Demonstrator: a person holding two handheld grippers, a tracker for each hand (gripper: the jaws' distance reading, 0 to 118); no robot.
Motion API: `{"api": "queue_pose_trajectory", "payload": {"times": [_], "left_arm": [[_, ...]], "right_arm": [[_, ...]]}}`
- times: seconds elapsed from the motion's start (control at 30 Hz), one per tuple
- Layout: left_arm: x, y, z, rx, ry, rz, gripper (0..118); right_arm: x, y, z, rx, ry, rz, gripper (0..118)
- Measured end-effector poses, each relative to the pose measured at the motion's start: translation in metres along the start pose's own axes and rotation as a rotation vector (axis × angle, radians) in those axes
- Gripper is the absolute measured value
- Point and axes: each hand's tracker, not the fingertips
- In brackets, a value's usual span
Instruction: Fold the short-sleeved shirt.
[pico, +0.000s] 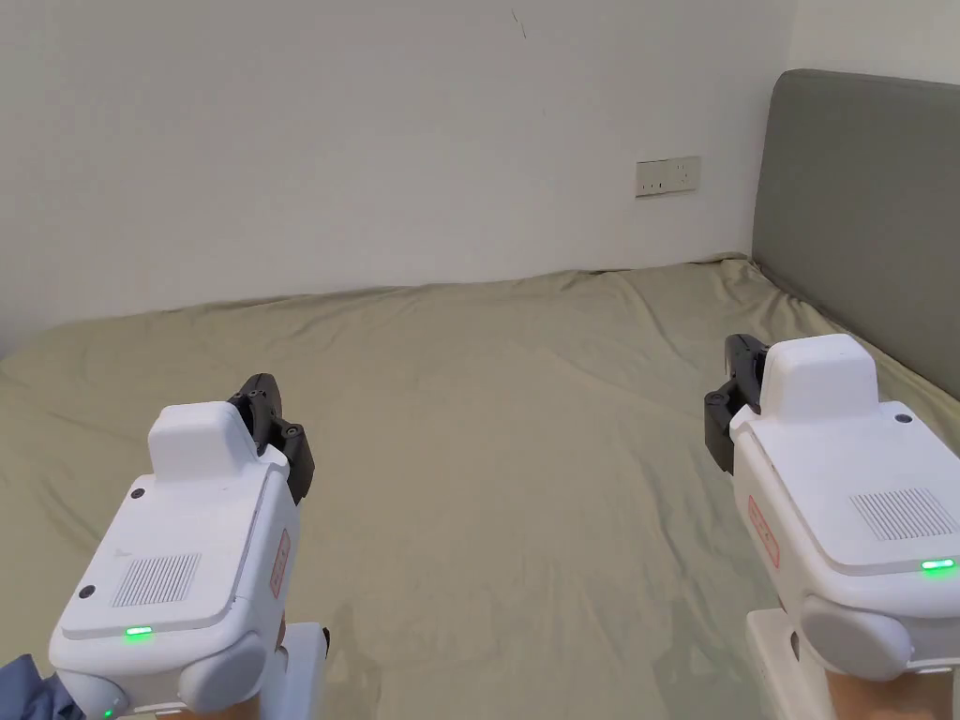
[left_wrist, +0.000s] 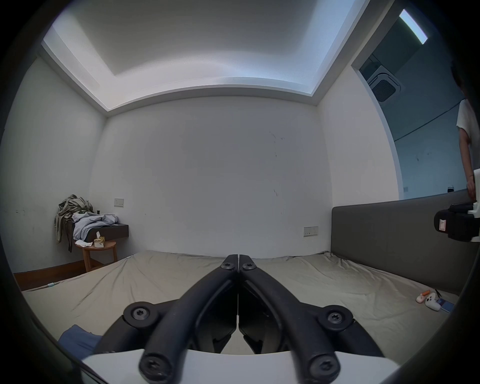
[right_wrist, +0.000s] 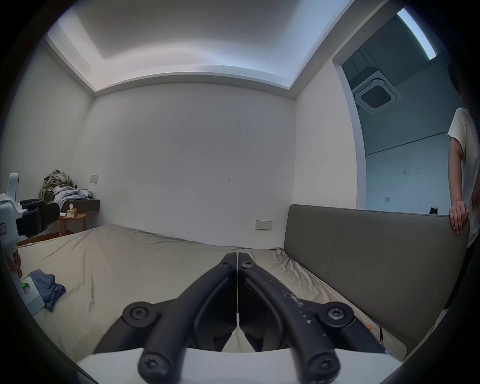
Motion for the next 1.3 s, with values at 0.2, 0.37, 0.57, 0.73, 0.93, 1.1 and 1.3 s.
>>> {"api": "queue_pose_trajectory", "payload": {"times": [0.2,0.37,0.57,0.73,0.93,1.1,1.3], "left_arm": [[-0.004,0.001,0.002,0.003,-0.001,-0.005,0],[-0.006,0.000,0.004,0.004,0.003,-0.014,0],[-0.007,-0.002,0.005,0.004,-0.001,-0.022,0],[-0.007,-0.002,0.006,0.005,-0.002,-0.033,0],[-0.008,-0.003,0.007,0.009,-0.004,-0.049,0],[-0.008,-0.003,0.006,0.008,-0.006,-0.052,0],[-0.010,-0.003,0.006,0.009,-0.003,-0.049,0]], "right_arm": [[-0.002,-0.001,0.000,0.000,0.005,-0.002,3],[-0.003,0.000,0.001,0.002,0.007,-0.001,3],[-0.006,0.001,0.002,0.002,0.007,0.003,3],[-0.008,0.001,0.002,0.004,0.008,0.005,3],[-0.009,0.001,0.002,0.003,0.010,0.009,3],[-0.011,0.000,0.002,0.001,0.012,0.013,3],[-0.012,0.000,0.001,-0.001,0.014,0.014,3]]}}
